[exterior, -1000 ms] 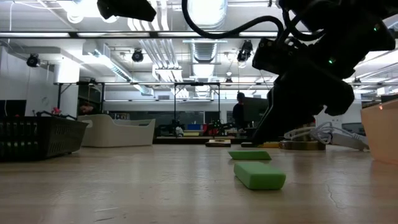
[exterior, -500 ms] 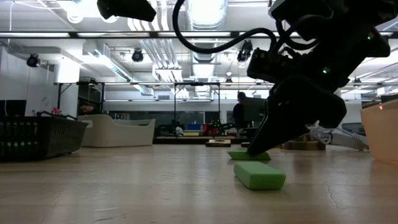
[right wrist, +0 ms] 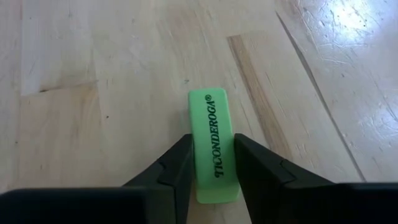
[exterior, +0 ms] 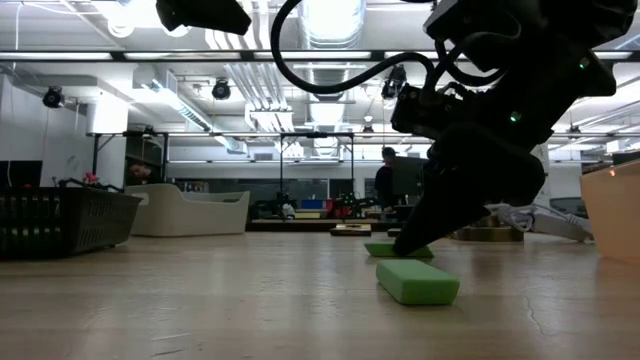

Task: Pick & Place School Supplies
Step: Put the green eraser into the black bin

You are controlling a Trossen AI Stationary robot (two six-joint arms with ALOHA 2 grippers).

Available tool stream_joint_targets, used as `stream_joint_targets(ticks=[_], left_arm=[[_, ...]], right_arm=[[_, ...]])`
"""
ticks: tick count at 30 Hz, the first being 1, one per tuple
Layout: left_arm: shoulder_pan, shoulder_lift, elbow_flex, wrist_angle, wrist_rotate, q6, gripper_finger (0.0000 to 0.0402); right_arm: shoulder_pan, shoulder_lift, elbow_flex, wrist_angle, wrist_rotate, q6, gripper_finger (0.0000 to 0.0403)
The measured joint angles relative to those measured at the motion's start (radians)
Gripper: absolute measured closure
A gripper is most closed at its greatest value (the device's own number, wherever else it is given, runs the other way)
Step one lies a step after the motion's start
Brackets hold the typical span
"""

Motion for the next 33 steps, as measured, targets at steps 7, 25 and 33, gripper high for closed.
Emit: stream_joint_targets(ticks=[7,25,33], left_arm=[[0.0,0.0,0.0,0.0,0.0,0.0,0.0278],[0.0,0.0,0.0,0.0,0.0,0.003,0.0278],[0.0,-0.001,0.0,0.012,0.0,-0.041,0.0278]], right_arm=[[-0.001,-0.001,0.0,-0.001,0.009,-0.002,0.0325],[-0.002,-0.102,-0.006,-0.017,0.083,-0.006,0.0334],[-0.001,-0.248,-0.005,-0.045,0.162,-0.081,0.0334]])
